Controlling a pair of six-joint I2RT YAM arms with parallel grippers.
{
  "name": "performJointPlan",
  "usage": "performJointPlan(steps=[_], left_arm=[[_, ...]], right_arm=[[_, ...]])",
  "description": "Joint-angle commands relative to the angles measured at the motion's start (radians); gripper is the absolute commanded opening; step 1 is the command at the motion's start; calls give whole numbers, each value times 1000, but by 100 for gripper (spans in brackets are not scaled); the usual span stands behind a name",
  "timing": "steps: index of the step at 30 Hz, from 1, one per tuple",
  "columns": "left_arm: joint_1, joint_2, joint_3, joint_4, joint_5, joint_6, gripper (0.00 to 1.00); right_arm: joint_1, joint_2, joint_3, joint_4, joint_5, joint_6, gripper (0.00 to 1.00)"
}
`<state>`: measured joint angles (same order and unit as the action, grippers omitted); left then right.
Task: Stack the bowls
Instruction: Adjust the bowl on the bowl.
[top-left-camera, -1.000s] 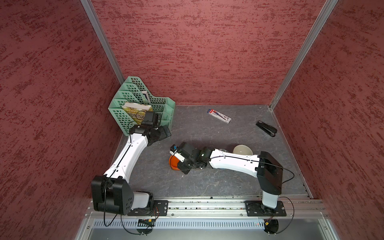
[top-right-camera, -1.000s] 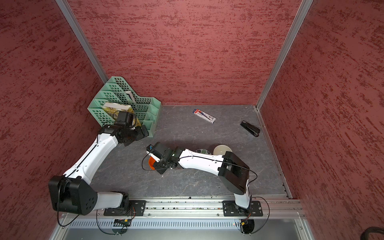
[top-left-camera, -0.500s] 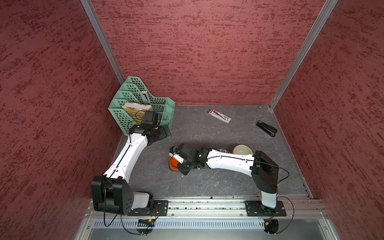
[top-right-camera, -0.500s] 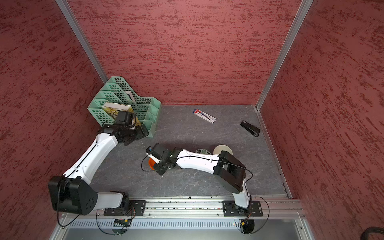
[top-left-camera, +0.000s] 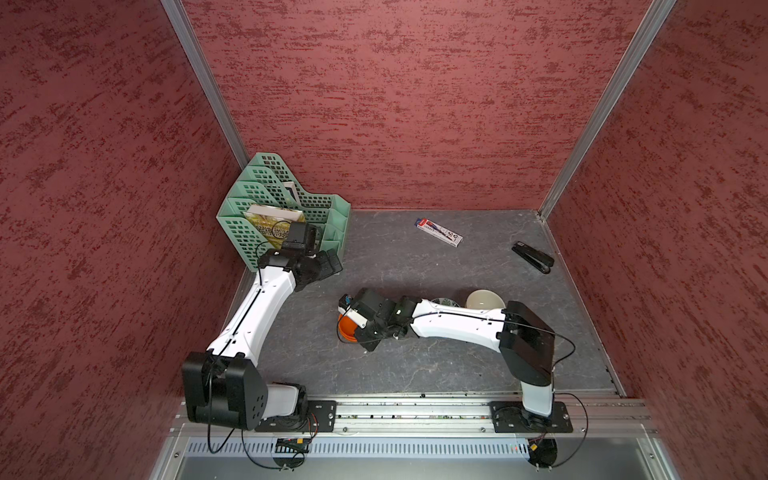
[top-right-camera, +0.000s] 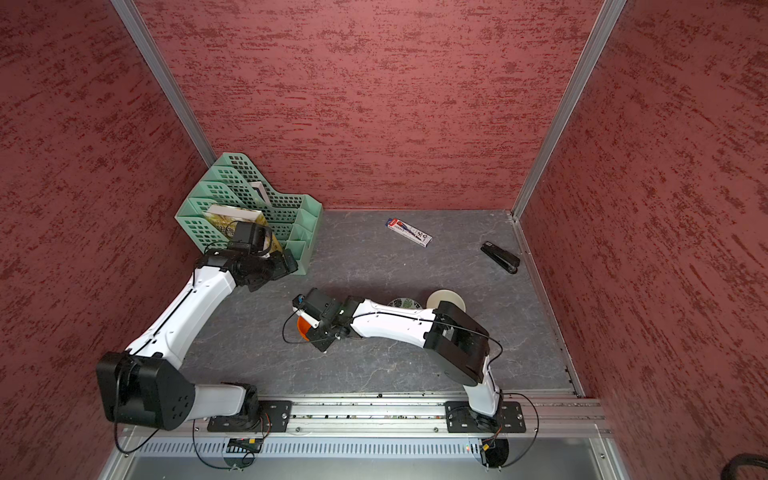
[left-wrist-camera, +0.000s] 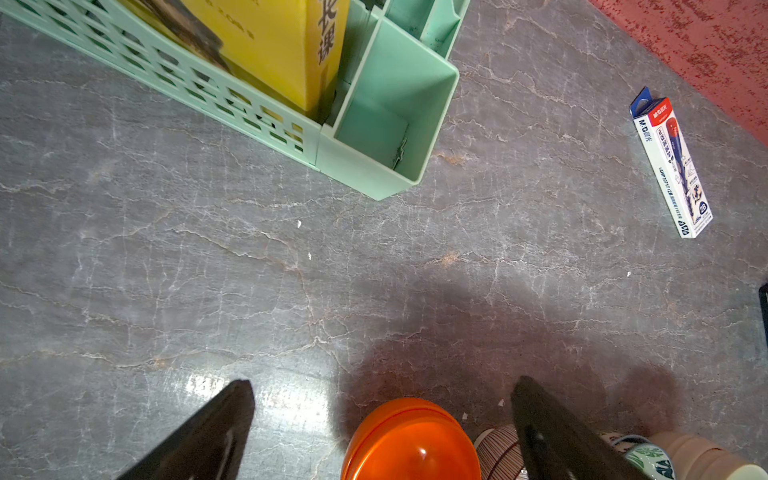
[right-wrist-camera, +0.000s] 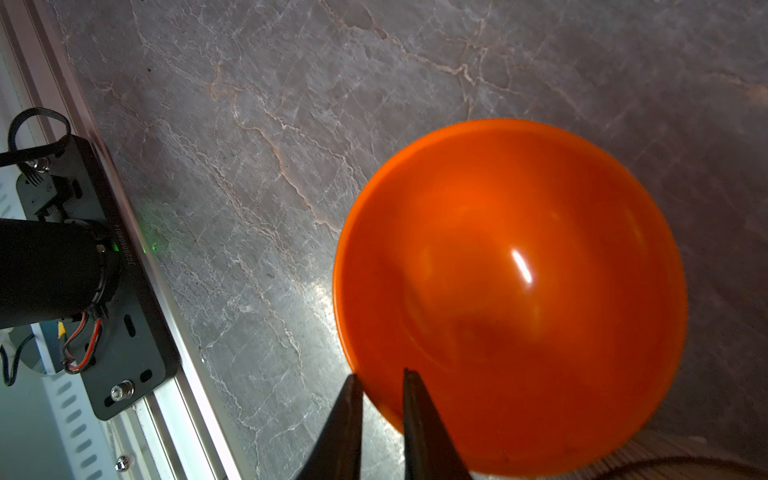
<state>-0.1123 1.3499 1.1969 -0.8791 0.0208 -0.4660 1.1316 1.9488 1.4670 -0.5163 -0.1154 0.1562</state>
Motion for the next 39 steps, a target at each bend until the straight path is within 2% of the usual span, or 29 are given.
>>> performJointPlan(steps=[1, 9, 21, 39], left_arm=[[5, -16, 16, 18, 1, 6, 100], [6, -14, 21, 19, -5, 10, 100], [-13, -11, 37, 13, -21, 17, 100], [-23, -9, 38, 13, -25, 13, 100]], right_arm=[[2, -12, 30, 6, 15, -5, 21], [-2, -123, 3, -14, 76, -12, 31], [-94, -235, -182, -46, 59, 8, 21], [-95, -224, -215, -25, 51, 34, 17]])
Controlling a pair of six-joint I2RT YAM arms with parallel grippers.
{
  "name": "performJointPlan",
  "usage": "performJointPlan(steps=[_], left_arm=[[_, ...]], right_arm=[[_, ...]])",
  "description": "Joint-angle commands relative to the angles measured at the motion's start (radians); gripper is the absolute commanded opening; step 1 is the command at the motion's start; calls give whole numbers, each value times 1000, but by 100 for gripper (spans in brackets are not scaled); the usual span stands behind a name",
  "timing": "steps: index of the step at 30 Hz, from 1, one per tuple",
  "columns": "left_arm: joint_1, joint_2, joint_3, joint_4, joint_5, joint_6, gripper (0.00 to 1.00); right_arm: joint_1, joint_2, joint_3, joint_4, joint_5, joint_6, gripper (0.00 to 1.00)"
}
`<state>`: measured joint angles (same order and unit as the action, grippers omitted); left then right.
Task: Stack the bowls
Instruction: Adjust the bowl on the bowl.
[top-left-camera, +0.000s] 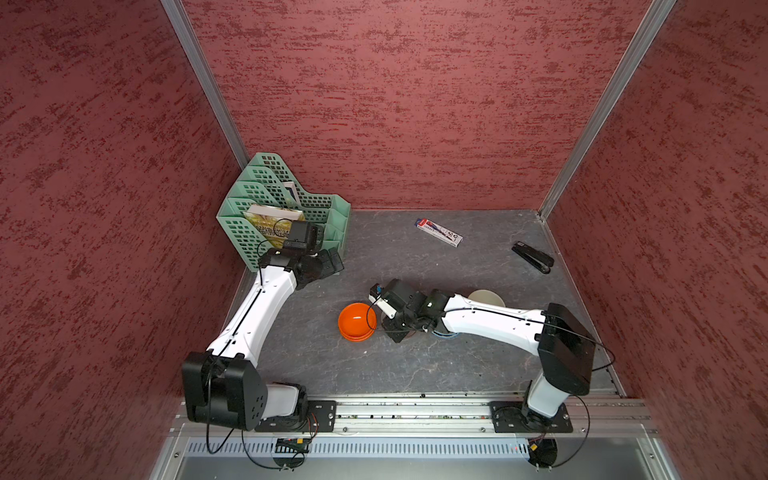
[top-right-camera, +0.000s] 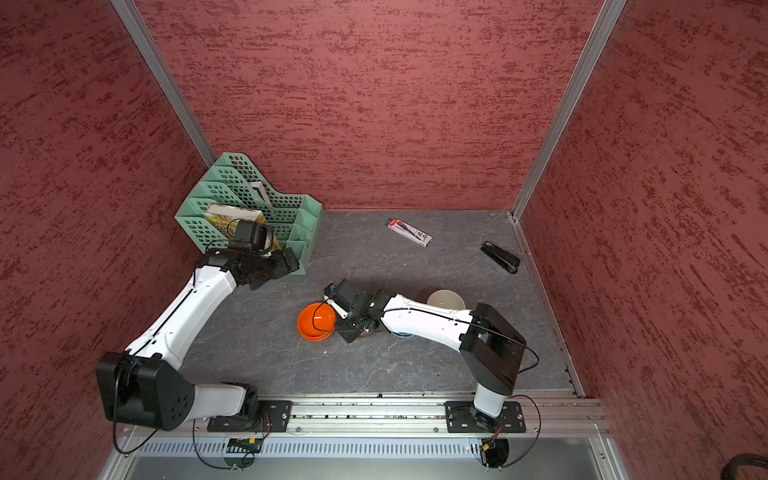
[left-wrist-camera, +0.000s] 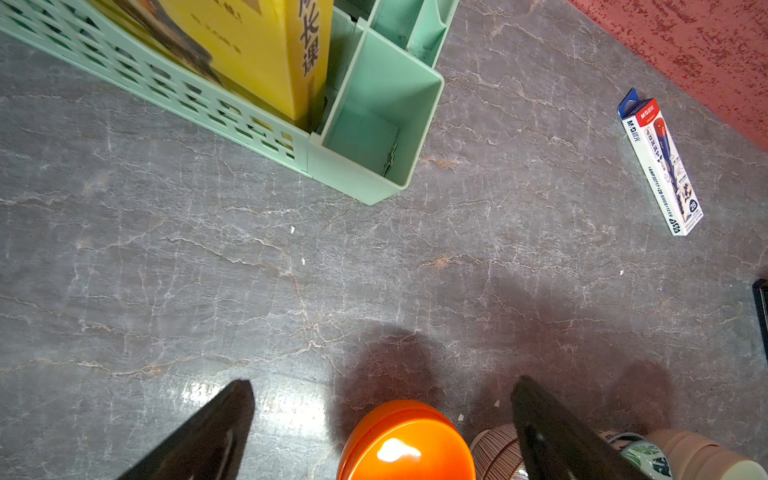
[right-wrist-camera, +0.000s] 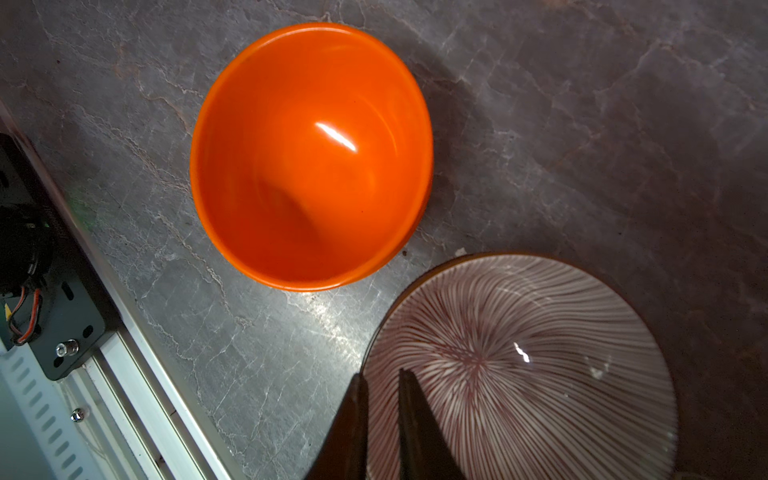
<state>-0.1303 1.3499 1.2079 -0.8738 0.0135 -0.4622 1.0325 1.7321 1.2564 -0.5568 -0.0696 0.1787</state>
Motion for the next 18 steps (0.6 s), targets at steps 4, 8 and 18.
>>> performJointPlan(steps=[4, 8, 18], left_arm=[[-8, -5, 30, 12, -17, 8, 100], [-10, 3, 33, 13, -16, 8, 100], [-12, 5, 37, 13, -20, 9, 100]], right_arm=[[6, -20, -1, 19, -3, 9, 17], [9, 5, 13, 17, -19, 9, 17], [11, 28, 21, 18, -19, 10, 16]])
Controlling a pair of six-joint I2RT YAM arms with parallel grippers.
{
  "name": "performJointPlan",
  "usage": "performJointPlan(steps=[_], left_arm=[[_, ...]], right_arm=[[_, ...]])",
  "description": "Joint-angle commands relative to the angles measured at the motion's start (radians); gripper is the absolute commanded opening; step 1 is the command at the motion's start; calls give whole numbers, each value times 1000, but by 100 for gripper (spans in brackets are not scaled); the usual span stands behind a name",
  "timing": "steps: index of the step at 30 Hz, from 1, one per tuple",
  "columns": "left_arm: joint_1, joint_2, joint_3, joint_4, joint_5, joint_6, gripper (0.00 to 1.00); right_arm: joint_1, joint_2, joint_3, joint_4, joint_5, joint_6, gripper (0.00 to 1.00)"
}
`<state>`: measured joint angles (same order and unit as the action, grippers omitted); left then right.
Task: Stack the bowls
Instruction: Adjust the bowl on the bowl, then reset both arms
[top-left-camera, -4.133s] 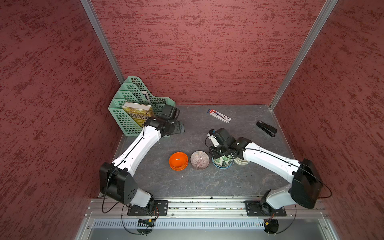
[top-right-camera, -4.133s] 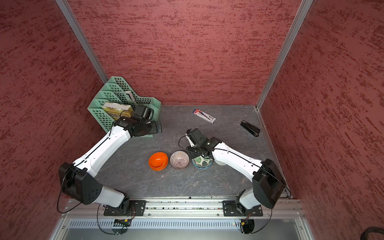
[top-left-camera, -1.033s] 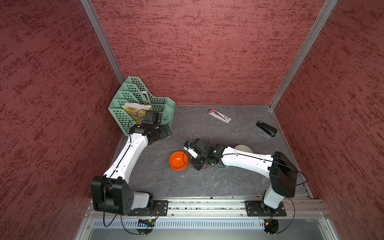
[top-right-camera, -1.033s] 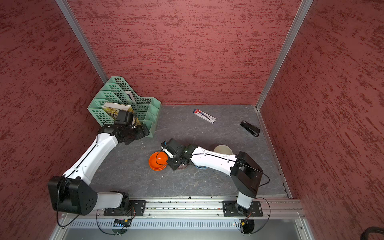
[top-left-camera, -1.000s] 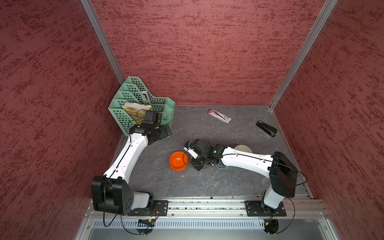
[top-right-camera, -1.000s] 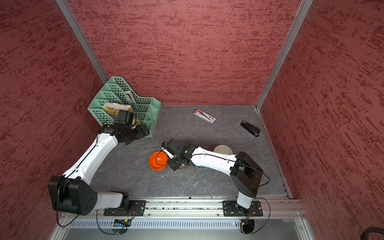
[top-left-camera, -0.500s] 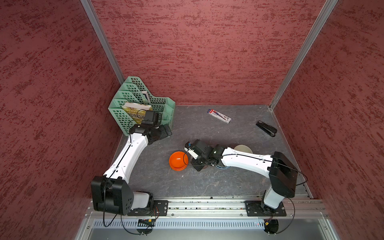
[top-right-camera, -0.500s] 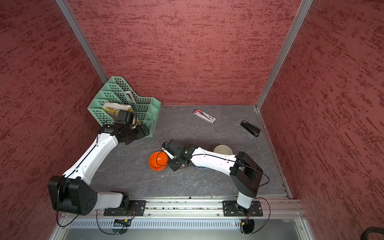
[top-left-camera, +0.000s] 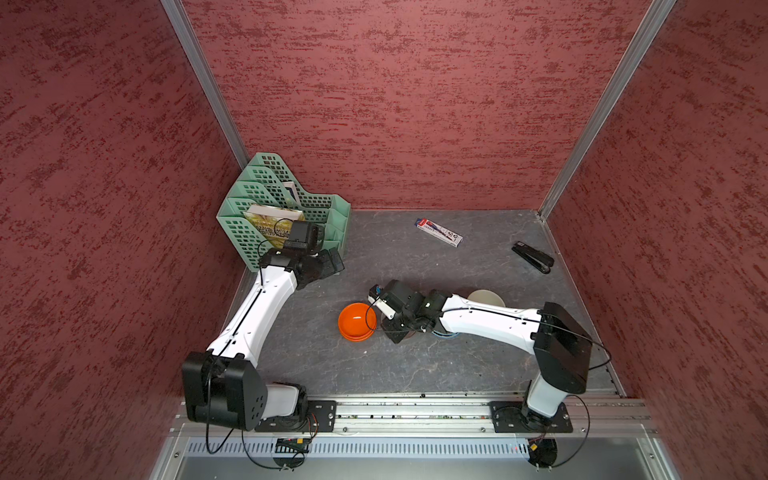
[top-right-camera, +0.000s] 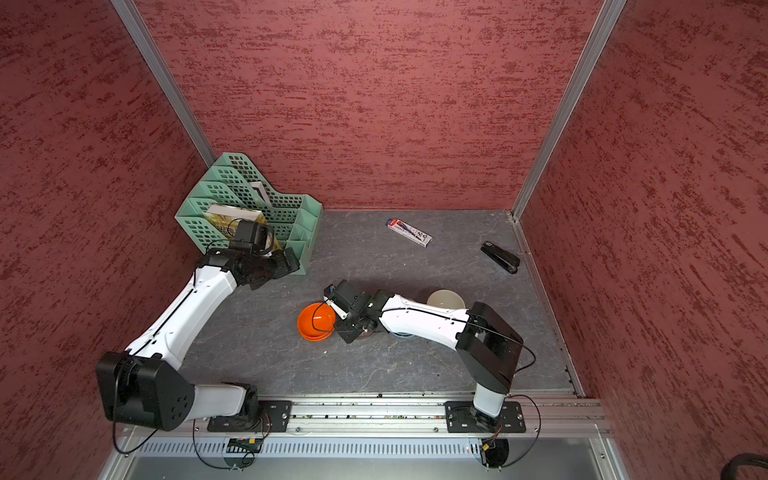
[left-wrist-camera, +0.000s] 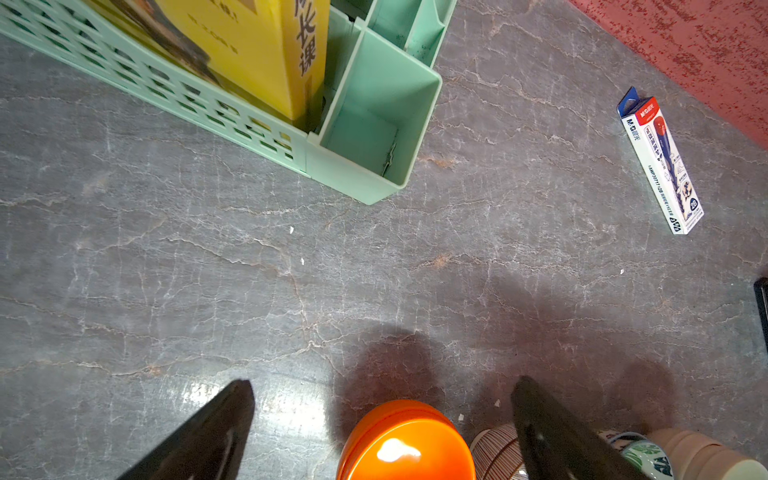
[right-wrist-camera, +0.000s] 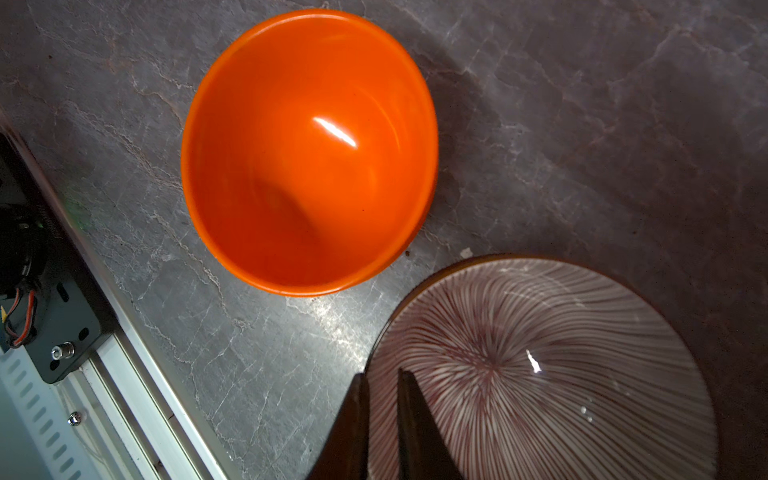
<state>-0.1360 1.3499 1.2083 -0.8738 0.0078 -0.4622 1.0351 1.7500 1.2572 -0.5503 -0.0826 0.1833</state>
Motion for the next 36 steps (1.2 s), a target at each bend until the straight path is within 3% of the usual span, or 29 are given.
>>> performJointPlan(steps=[1, 8, 12, 16, 17, 18, 27, 36], left_arm=[[-5, 6, 37, 14, -13, 9, 100], [-5, 5, 42, 8, -15, 12, 100], [-14, 14, 47, 6, -30, 20, 100], [-38, 30, 58, 4, -65, 32, 100], [-42, 34, 61, 5, -73, 35, 100], [-48, 39, 65, 9, -83, 38, 100], [-59, 56, 68, 73, -184, 66, 100], [-55, -25, -171, 429, -293, 256, 100]], right_arm=[[8, 10, 21, 12, -6, 5, 16], [8, -11, 23, 11, 23, 7, 17], [1, -63, 24, 12, 59, 20, 24], [-52, -145, -16, 49, 86, 41, 54], [-73, -165, -32, 62, 91, 43, 88], [-97, -189, -47, 73, 98, 44, 97], [-441, -433, -173, 154, 186, 7, 98], [-871, -563, -488, 518, 226, 38, 98]])
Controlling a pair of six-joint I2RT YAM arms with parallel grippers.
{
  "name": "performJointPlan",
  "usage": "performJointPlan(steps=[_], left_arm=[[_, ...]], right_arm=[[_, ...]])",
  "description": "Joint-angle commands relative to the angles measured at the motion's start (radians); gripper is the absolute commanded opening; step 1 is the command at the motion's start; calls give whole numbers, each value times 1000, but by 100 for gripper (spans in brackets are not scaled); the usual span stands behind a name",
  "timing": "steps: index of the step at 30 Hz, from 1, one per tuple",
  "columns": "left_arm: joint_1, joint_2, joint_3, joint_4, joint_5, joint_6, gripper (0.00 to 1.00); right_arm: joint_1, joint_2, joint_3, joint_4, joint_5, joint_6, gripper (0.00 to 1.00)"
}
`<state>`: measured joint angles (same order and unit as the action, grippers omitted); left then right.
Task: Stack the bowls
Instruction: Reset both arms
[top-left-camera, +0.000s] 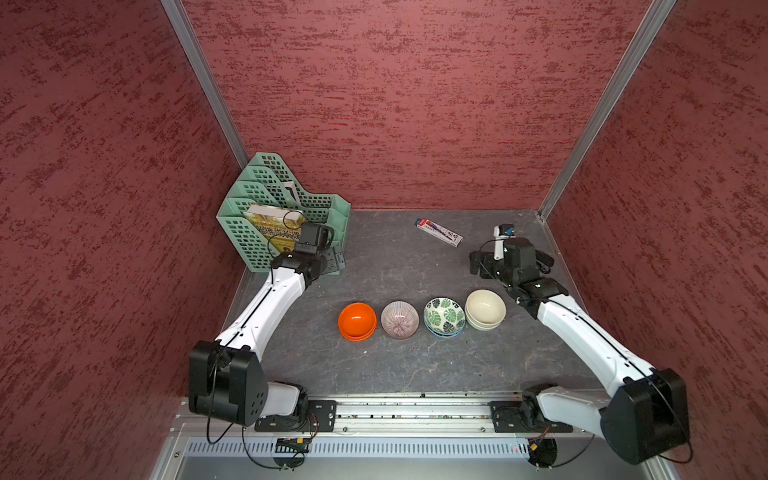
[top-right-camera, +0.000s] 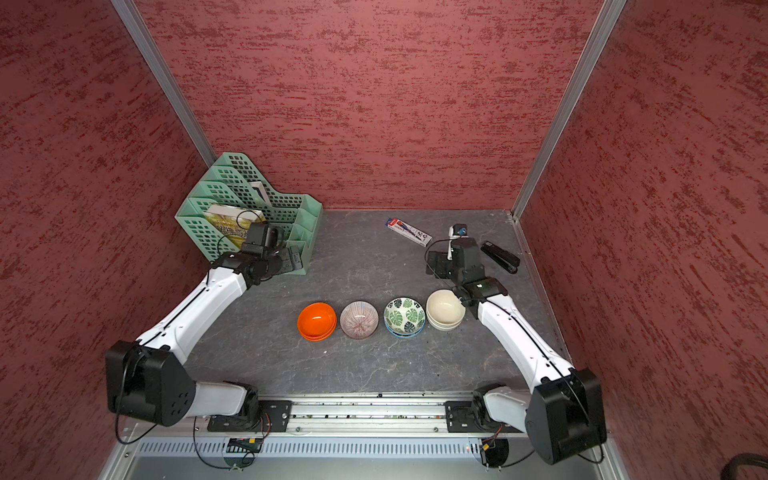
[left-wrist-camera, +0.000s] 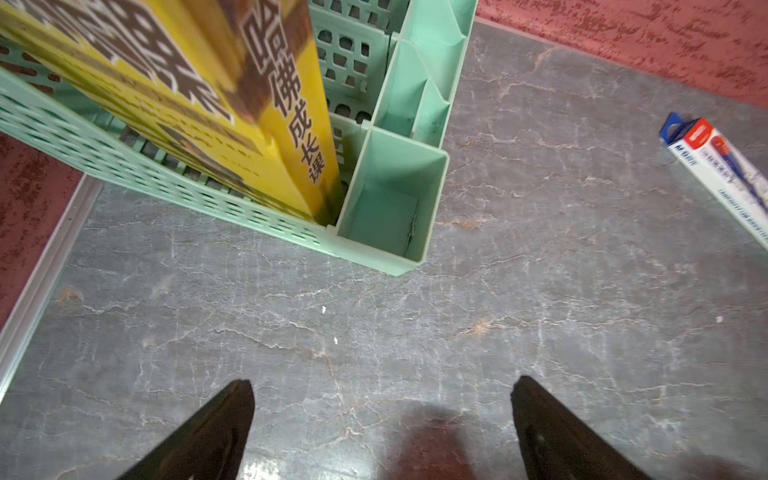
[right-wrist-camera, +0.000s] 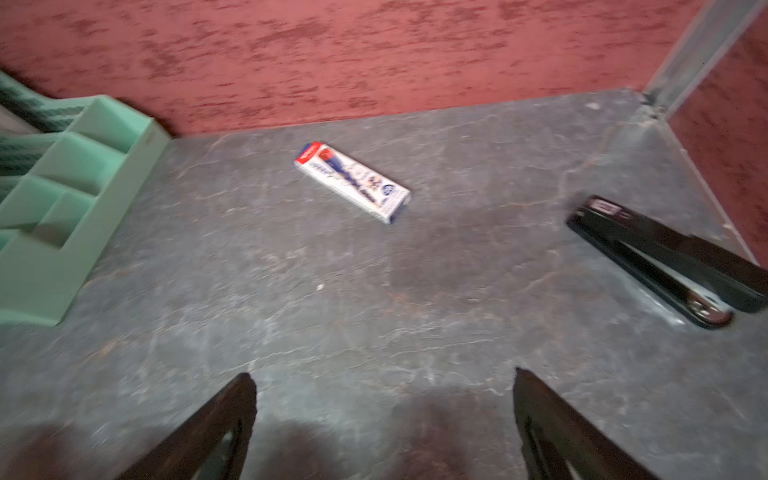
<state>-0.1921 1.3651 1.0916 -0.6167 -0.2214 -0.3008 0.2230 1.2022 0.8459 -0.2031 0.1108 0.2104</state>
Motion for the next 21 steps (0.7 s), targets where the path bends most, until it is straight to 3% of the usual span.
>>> performJointPlan(steps=[1, 8, 12, 21], left_arm=[[4, -48, -86, 217, -82, 117, 100], [72, -60, -199, 387, -114, 202, 100], [122, -60, -252, 451, -116, 190, 100], [133, -47, -387, 677, -65, 190, 100]], right_arm=[[-109, -19, -122, 237, 13, 16, 98], [-206, 39, -268, 527, 24, -120, 98], [-233, 70, -275, 556, 15, -140, 98], [-255, 132, -329, 706, -24, -149, 99]])
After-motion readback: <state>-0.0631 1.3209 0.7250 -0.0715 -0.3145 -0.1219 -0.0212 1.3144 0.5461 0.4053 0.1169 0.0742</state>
